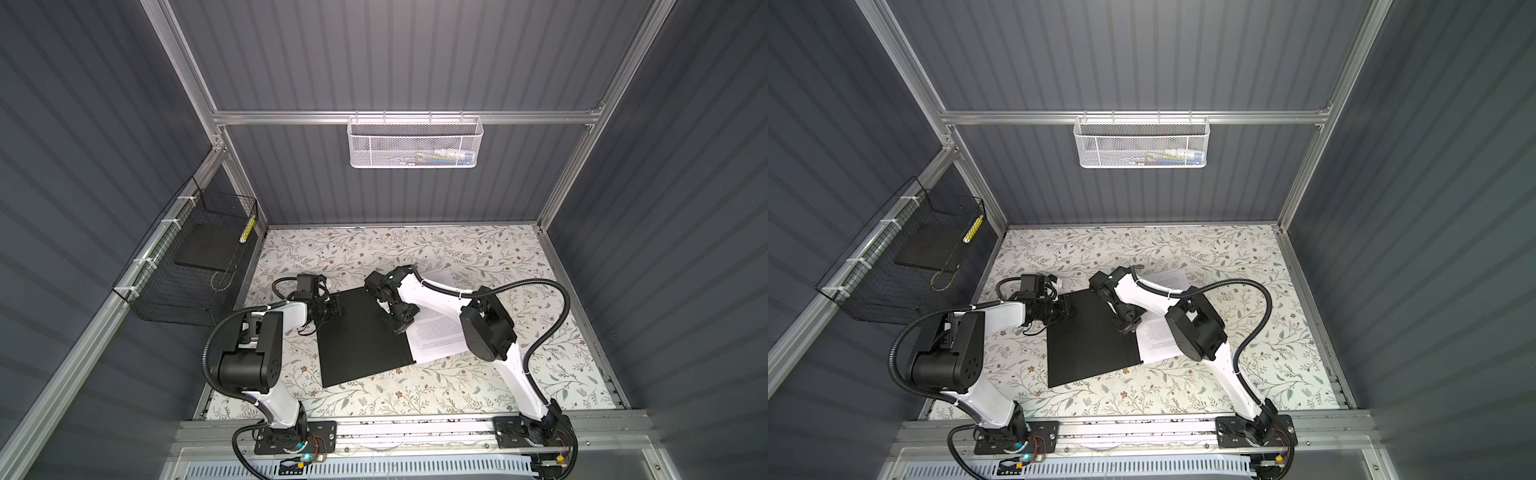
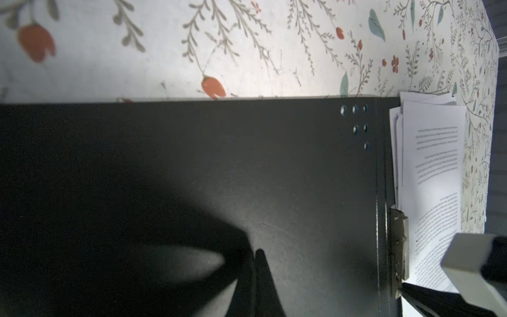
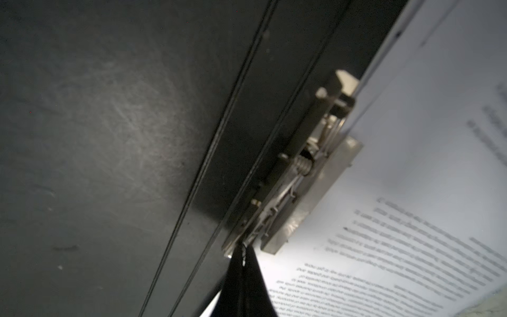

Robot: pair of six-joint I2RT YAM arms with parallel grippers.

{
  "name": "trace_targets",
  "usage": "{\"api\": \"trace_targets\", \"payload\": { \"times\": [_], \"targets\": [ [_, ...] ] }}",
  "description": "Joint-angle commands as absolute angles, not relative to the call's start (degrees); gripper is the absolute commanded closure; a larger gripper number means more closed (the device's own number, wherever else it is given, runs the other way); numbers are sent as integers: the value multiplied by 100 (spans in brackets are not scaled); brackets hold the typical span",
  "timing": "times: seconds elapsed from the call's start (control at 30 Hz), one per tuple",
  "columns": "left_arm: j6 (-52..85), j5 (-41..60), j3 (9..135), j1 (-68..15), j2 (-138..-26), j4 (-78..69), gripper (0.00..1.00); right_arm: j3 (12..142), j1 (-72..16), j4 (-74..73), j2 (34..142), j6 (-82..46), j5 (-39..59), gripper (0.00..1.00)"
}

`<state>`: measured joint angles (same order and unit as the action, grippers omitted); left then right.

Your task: Put the files into the folder

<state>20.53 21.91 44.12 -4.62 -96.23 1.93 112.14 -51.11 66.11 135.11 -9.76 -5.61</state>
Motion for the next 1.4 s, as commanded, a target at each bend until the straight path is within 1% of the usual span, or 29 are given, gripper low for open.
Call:
{"api": "trace_targets", "payload": {
  "times": [0.0,0.13,0.2,0.27,0.37,0.5,0.63,0.83,0.97,1.23,1.37],
  "targets": [
    [1971,1687,4114,-448,-9826,778,100,10842,-5098,6194,14604,-867,-735,100],
    [1961,1757,4078,-448,-9817,709,100,10992,-5172,6060,14994,-890,-458,100],
    [1952,1789,4078,-448,-9826,701,100,10977,-5179,6053,14988,-933,-292,100],
    [1952,1793,4078,-448,-9826,698,100,10747,-5144,5862,14668,-1055,-130,100],
    [1951,1788,4075,-449,-9826,703,100,10294,-5035,5441,13875,-1257,187,100],
    [1960,1785,4068,-448,-9818,683,100,10126,-4873,5344,13172,-1441,378,100],
    [1961,1784,4052,-449,-9806,681,100,10074,-4782,5357,12882,-1520,373,100],
    [1960,1784,4052,-448,-9806,680,100,10126,-4755,5412,12806,-1564,365,100],
    [1962,1784,4056,-448,-9808,680,100,10132,-4730,5373,12703,-1604,450,96],
    [1964,1784,4077,-448,-9825,693,100,10004,-4655,5341,12581,-1615,537,90],
    [1952,1785,4098,-448,-9839,712,100,10002,-4550,5173,12383,-1722,729,88]
  ]
}}
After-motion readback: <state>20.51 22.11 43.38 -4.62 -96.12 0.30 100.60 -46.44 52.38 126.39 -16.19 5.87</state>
